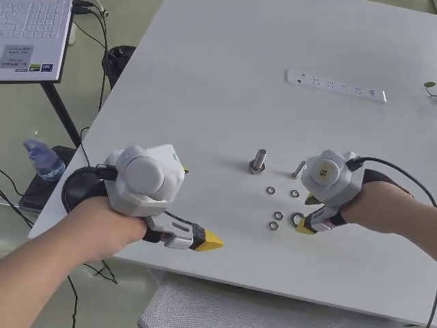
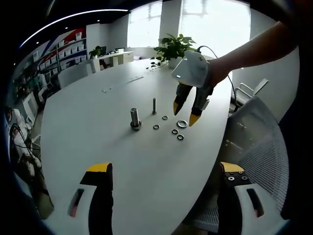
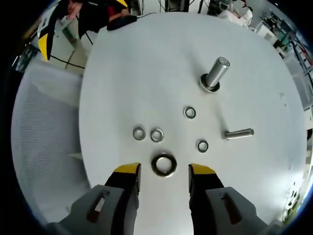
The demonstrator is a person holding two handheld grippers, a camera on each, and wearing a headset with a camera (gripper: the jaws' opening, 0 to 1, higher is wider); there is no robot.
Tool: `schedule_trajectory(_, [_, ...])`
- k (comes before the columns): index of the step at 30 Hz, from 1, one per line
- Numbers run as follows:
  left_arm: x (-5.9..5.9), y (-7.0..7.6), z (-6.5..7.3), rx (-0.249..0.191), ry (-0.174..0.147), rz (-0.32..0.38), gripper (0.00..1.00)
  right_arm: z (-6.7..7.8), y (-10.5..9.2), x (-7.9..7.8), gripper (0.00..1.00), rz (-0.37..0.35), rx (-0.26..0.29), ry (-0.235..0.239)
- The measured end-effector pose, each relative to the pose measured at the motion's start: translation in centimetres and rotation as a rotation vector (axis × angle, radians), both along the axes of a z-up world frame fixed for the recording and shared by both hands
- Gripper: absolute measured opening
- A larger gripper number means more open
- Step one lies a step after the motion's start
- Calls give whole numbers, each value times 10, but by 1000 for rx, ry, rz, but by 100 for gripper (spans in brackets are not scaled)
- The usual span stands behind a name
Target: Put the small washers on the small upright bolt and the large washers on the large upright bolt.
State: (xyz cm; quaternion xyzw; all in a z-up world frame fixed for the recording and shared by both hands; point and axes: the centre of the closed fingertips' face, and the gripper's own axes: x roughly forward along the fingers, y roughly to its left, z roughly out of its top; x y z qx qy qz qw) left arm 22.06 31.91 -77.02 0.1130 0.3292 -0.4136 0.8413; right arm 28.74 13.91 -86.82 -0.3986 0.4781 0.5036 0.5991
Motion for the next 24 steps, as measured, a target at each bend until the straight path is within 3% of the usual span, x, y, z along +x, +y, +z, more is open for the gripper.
schedule_trajectory(10, [-1,2,-1,9,3,3,88,-10,-6,-2,40,1,-23,6])
schedule_trajectory(24, [-7,2,-4,16,19,2,86,-10,-7,-1,39,-1,-24,-2])
